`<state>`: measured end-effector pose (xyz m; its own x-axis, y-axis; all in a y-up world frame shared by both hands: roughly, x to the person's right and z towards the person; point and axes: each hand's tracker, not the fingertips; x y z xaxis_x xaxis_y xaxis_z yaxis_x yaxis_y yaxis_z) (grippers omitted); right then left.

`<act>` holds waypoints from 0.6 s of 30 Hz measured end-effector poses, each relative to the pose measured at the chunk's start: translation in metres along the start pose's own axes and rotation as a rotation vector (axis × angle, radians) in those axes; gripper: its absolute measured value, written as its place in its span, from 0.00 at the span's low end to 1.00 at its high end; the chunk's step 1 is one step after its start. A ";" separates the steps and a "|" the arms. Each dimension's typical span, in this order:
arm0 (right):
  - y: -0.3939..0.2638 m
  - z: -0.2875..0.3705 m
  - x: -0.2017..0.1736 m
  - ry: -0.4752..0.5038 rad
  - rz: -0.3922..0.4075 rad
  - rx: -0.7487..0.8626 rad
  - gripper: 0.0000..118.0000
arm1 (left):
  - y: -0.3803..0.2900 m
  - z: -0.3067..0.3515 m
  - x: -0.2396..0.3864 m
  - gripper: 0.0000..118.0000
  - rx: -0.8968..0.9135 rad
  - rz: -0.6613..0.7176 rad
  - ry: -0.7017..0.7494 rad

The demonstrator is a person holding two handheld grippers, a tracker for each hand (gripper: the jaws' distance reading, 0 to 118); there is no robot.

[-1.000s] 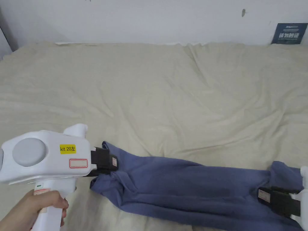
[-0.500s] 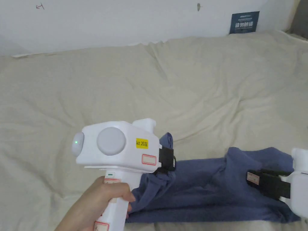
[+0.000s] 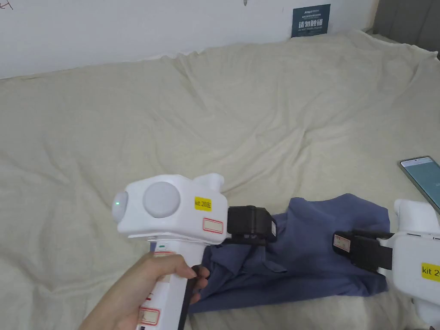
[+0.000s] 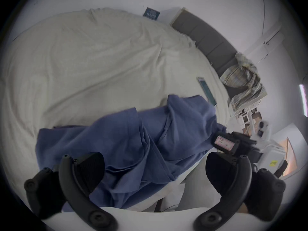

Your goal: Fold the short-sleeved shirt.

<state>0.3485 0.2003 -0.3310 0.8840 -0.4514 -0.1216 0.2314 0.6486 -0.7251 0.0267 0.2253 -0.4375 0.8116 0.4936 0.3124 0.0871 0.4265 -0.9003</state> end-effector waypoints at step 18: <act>-0.001 0.000 -0.010 0.020 0.017 0.007 0.00 | -0.034 0.023 -0.054 0.00 0.052 0.096 0.126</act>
<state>0.3397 0.2037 -0.3291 0.8794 -0.4524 -0.1480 0.2188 0.6604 -0.7183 -0.0333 0.2019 -0.4164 0.8811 0.4365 0.1819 -0.0218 0.4216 -0.9065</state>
